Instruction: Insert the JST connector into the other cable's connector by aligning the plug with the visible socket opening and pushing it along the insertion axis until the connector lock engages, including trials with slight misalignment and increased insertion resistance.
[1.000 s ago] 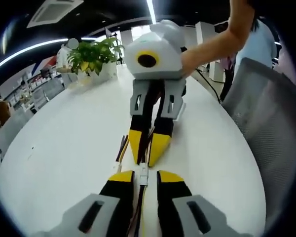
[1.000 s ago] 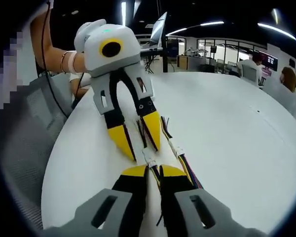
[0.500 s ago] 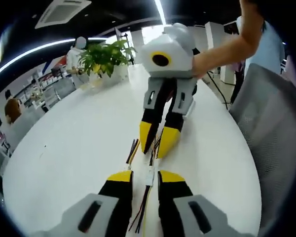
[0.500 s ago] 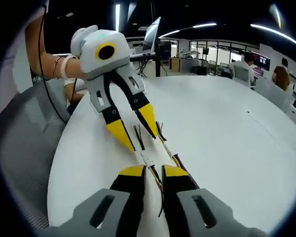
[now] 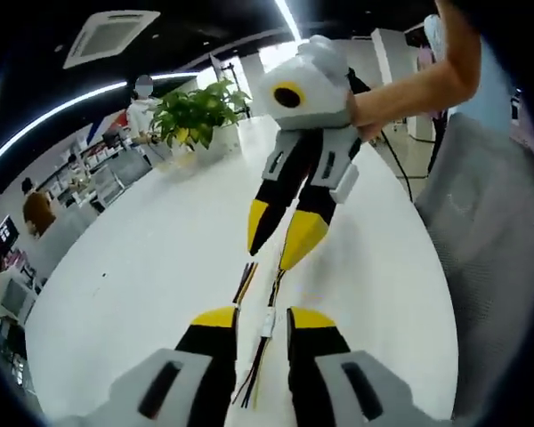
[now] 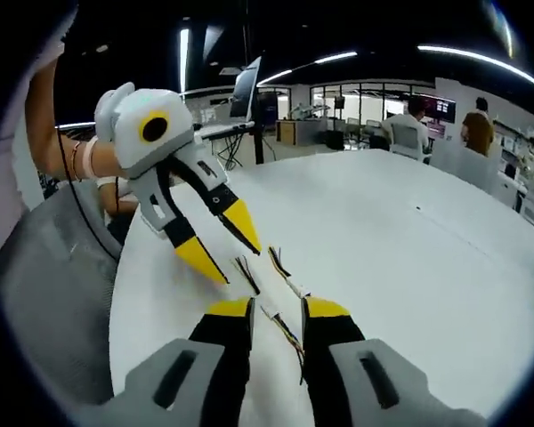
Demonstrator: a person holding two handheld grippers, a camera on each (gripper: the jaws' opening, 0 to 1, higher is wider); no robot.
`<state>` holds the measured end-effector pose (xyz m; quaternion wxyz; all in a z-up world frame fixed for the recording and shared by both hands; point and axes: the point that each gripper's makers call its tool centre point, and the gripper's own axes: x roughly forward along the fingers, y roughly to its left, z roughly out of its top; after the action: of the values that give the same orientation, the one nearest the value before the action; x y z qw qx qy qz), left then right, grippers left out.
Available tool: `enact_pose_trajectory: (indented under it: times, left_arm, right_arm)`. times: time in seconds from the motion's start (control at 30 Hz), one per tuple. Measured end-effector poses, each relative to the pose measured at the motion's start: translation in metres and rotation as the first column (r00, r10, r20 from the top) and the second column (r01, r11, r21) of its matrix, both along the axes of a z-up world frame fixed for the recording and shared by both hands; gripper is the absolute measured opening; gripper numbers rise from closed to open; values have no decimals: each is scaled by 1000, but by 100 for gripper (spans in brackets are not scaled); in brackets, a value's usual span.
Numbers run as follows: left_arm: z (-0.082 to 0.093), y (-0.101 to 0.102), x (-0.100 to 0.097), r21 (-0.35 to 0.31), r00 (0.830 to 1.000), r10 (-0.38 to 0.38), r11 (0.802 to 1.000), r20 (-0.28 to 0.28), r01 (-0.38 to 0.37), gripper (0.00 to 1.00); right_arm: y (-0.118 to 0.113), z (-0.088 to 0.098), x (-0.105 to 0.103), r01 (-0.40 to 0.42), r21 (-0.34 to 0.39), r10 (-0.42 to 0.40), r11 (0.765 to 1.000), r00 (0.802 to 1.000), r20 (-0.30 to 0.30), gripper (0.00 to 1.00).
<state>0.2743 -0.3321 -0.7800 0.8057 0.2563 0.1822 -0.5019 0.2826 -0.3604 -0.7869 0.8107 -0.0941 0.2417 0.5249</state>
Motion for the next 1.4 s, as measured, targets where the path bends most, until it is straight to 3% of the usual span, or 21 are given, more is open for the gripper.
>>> enact_pose_trajectory:
  times: [0.17,0.33,0.47,0.57,0.77,1.0,1.13,1.2,1.4]
  left_arm:
    - [20,-3,-5,-53,999,38,998,2,-38,16]
    - [28,-5,-12,-47,999,48,998,14,-47,18]
    - [47,-8,-15,-150,994,109,983,1,-107,21]
    - [54,-6,-18,-167,993,120,979,14,-116,21]
    - [55,2,-23,-180,986,167,969,-15,-167,28]
    - [59,13,-31,-259,963,249,928,-103,-268,36]
    - [54,24,-37,-241,949,292,919,-118,-313,47]
    - [52,31,-38,-229,946,309,918,-101,-324,48]
    - [50,46,-47,-235,925,352,895,-145,-378,57]
  right_arm:
    - [2,9,-5,33,30,-33,999,999,8,25]
    - [4,15,-10,59,44,-59,997,998,-3,28]
    - [0,19,-12,113,55,-112,992,994,-15,34]
    - [-3,22,-14,143,66,-141,988,990,-24,38]
    - [-7,27,-18,176,82,-174,981,984,-31,41]
    - [-10,29,-26,212,92,-209,973,977,-47,46]
    - [-15,24,-31,266,72,-260,961,962,-83,63]
    - [-17,22,-34,278,64,-273,958,959,-82,64]
    - [-23,20,-44,309,56,-302,949,947,-111,68]
